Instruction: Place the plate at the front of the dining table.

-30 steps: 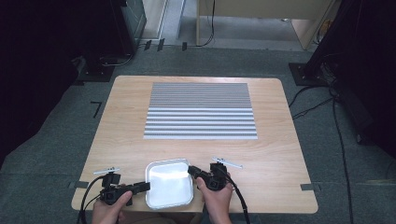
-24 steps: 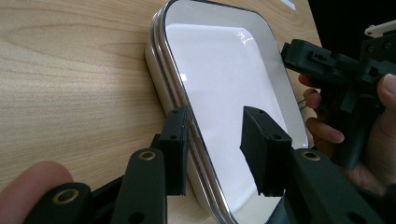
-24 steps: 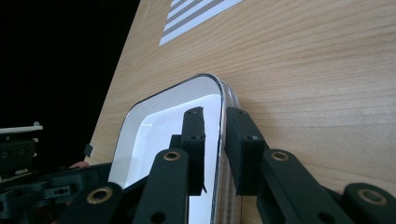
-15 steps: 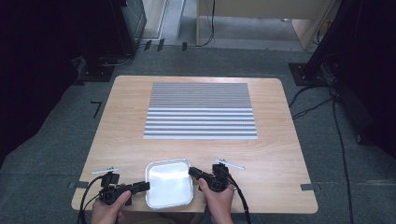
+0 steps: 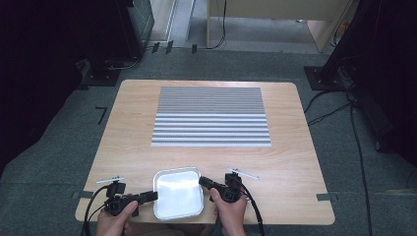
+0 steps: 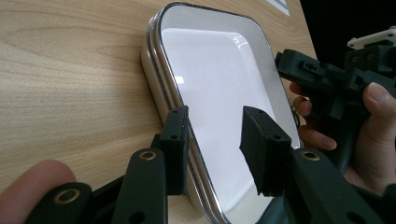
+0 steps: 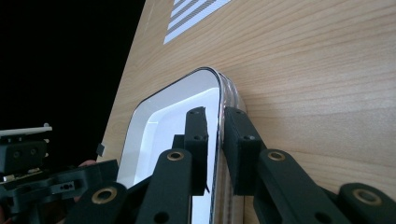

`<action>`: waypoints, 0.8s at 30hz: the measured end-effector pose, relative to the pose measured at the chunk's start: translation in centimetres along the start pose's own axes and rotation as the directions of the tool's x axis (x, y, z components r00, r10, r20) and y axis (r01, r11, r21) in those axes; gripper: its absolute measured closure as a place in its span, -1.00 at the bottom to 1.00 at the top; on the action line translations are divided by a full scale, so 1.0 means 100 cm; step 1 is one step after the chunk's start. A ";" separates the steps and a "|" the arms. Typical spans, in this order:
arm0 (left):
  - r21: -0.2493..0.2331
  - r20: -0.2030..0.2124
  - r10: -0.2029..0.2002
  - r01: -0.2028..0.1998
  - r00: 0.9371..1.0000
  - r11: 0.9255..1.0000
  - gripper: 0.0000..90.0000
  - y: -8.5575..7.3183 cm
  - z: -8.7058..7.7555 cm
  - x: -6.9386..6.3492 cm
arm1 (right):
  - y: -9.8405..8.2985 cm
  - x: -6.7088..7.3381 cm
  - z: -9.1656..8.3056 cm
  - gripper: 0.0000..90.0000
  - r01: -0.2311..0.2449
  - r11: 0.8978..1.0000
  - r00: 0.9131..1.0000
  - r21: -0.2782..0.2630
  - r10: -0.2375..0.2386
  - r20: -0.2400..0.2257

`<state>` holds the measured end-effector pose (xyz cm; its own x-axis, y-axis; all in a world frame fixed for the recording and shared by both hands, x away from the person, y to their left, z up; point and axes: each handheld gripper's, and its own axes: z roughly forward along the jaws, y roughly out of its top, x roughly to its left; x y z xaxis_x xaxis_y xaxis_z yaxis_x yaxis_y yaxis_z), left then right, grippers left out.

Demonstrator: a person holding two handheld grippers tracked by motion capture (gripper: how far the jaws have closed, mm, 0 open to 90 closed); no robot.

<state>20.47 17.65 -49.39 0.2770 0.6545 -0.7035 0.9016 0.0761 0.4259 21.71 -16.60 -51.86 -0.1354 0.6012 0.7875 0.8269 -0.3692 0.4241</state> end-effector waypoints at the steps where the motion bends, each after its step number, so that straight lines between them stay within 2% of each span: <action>1: 0.000 0.000 0.000 0.000 1.000 1.000 0.40 0.000 0.000 0.000 | 0.000 0.000 0.000 0.80 0.000 1.000 1.000 0.000 0.000 0.000; 13: -0.003 0.006 0.004 -0.004 1.000 1.000 0.38 0.000 0.002 -0.002 | 0.002 0.001 -0.007 0.80 -0.035 0.999 0.999 -0.040 0.033 -0.043; 24: -0.008 0.014 0.008 -0.008 1.000 1.000 0.35 0.000 0.005 -0.003 | 0.002 0.001 -0.009 0.78 -0.018 0.999 0.999 -0.052 0.016 -0.036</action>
<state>20.54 17.12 -49.46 0.2889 0.6448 -0.7076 0.8968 0.0765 0.4358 21.34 -17.26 -51.25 -0.1416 0.5695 0.8097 0.7999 -0.4160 0.4325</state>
